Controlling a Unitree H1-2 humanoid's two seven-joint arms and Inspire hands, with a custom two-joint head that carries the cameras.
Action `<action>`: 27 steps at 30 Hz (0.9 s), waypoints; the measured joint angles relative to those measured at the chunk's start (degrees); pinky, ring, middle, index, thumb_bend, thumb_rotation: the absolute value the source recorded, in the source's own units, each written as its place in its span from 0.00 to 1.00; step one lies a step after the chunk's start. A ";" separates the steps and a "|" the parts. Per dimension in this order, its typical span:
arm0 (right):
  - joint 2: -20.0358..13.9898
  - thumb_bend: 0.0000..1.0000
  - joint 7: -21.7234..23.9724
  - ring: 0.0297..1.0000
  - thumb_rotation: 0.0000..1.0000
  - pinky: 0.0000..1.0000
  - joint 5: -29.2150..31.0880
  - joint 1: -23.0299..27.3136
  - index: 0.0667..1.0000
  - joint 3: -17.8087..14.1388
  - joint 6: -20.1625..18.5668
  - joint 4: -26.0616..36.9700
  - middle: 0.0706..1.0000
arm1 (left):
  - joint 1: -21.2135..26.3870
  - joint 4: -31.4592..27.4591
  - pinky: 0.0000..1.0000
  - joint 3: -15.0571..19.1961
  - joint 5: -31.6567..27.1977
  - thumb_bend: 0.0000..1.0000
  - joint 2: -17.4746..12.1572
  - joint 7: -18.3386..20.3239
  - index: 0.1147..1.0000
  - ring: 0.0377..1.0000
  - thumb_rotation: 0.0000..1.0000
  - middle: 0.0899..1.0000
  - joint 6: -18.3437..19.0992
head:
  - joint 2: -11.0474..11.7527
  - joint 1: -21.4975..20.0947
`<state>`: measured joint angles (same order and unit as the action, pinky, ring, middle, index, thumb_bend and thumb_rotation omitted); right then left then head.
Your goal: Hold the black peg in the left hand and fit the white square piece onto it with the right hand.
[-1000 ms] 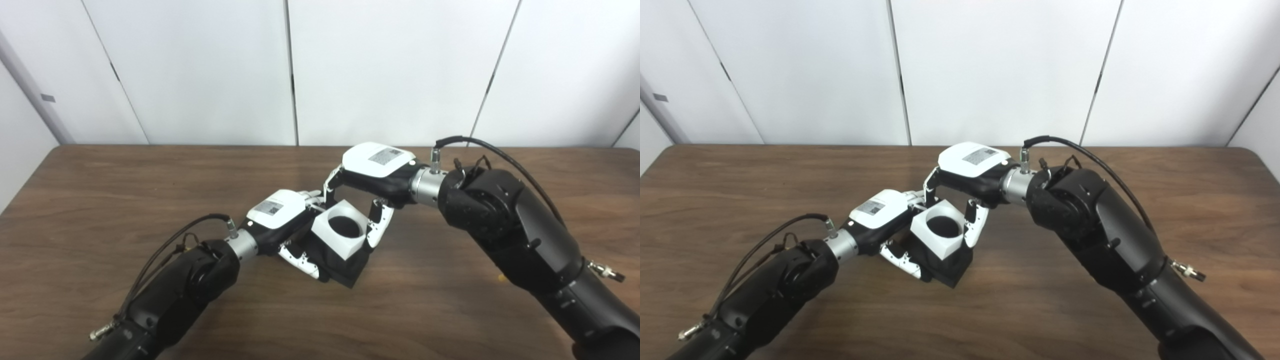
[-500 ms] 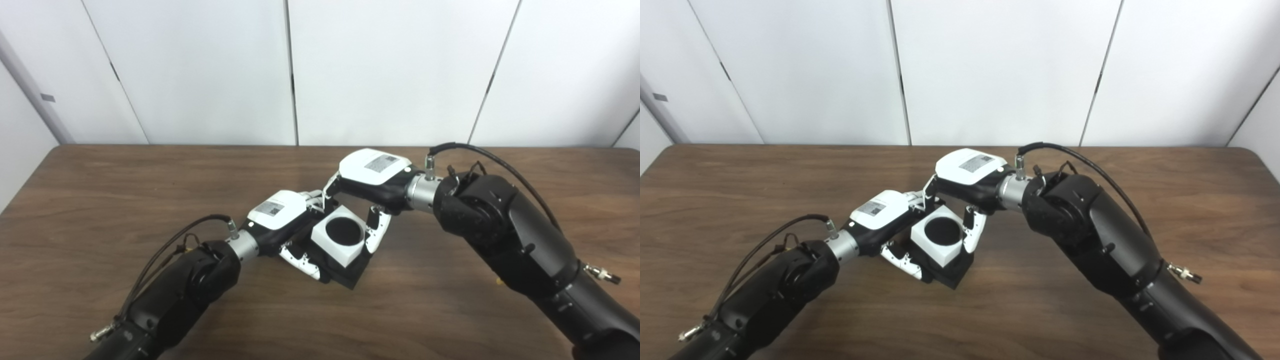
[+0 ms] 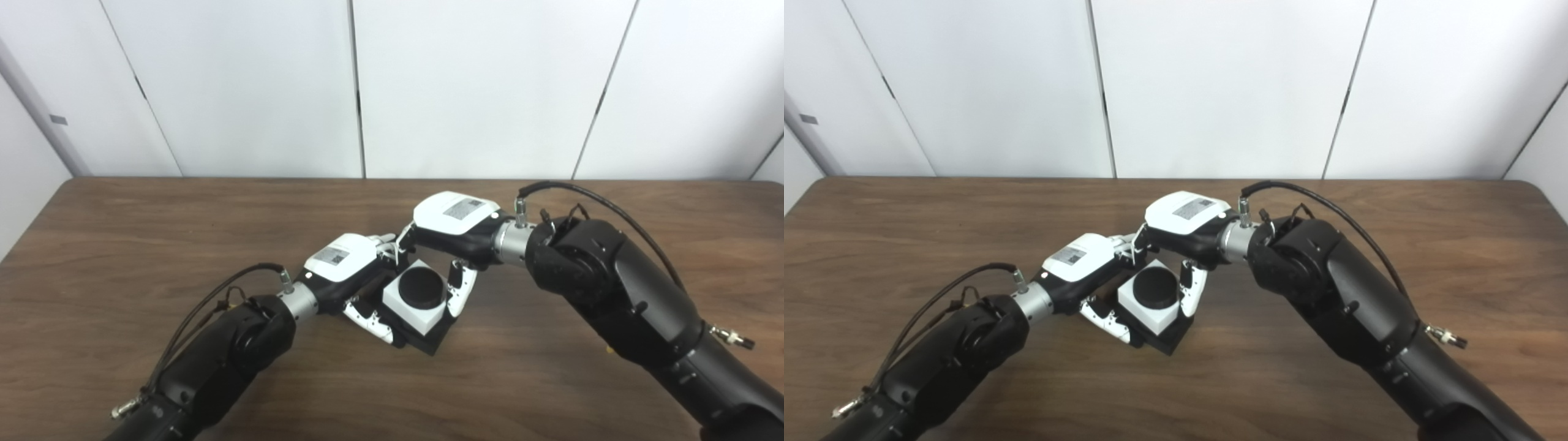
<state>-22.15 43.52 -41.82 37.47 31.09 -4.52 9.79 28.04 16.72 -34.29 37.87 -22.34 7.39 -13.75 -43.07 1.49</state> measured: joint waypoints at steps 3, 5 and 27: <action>-0.02 0.77 0.31 0.81 0.27 0.79 0.03 -0.04 0.62 -0.01 -0.04 -0.02 0.76 | -0.08 -0.12 0.93 0.01 0.00 0.52 0.00 0.08 0.42 0.95 0.08 0.90 0.01 | 0.00 0.00; -0.13 0.84 0.94 0.81 0.30 0.79 0.06 -0.04 0.67 -0.11 -0.06 -0.01 0.77 | -0.14 -0.16 0.92 0.03 0.00 0.52 0.00 0.08 0.42 0.95 0.08 0.90 0.02 | 0.00 0.00; -0.31 0.87 2.79 0.81 0.18 0.77 2.19 -0.84 0.70 -1.69 -0.12 0.01 0.79 | -0.10 -0.15 0.93 0.03 0.04 0.52 -0.02 0.08 0.42 0.95 0.08 0.90 0.08 | 0.53 -0.09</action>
<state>-22.46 46.32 -39.63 36.63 29.40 -4.64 9.80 27.94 16.57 -34.26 37.91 -22.36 7.46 -13.67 -42.54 1.41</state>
